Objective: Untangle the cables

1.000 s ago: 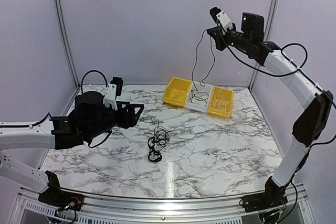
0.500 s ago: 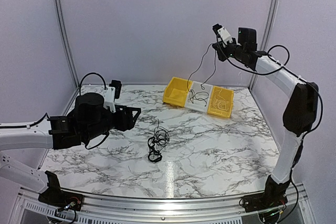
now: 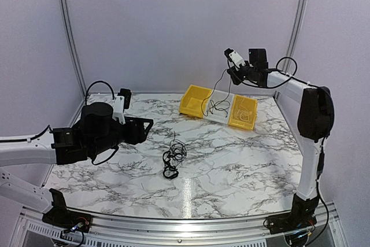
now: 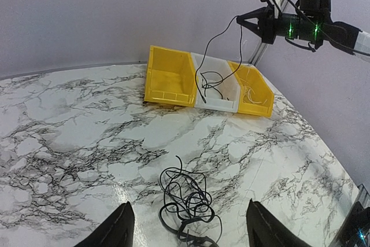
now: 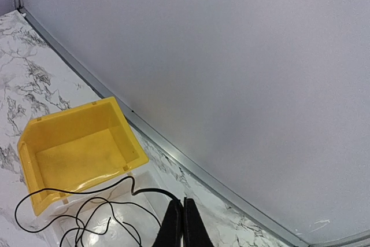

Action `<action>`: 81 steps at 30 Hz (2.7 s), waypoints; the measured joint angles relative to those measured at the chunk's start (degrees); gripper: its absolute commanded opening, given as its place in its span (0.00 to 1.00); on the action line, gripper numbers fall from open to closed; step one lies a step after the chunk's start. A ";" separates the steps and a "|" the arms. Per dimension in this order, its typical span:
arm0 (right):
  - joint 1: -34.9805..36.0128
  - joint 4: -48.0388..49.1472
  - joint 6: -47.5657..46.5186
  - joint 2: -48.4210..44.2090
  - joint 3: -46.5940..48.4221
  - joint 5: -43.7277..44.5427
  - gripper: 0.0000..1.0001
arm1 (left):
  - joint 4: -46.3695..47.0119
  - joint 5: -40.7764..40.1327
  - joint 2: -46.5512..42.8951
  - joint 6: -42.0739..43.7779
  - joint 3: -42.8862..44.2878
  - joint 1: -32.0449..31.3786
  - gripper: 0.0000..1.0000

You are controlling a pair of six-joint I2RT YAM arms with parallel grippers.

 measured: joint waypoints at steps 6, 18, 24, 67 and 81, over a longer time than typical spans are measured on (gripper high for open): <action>-0.74 1.01 -1.03 3.74 1.11 1.77 0.00 | -0.57 -0.61 -1.09 -0.98 -0.04 0.00 0.69; -1.36 -7.23 -6.60 9.60 3.43 -6.97 0.00 | -1.75 -1.46 -2.82 -3.56 -2.29 0.00 0.69; -0.39 -12.57 -10.40 11.93 3.58 -7.54 0.00 | -1.75 -1.51 -3.37 -4.04 -2.36 0.00 0.69; 12.59 -37.09 -8.22 7.06 0.70 -5.49 0.52 | 0.00 -0.92 -1.57 -4.57 -4.59 0.00 0.70; 13.27 -33.57 -0.92 13.86 6.49 1.20 0.00 | -0.55 -1.77 -3.10 -6.38 -4.59 -0.17 0.70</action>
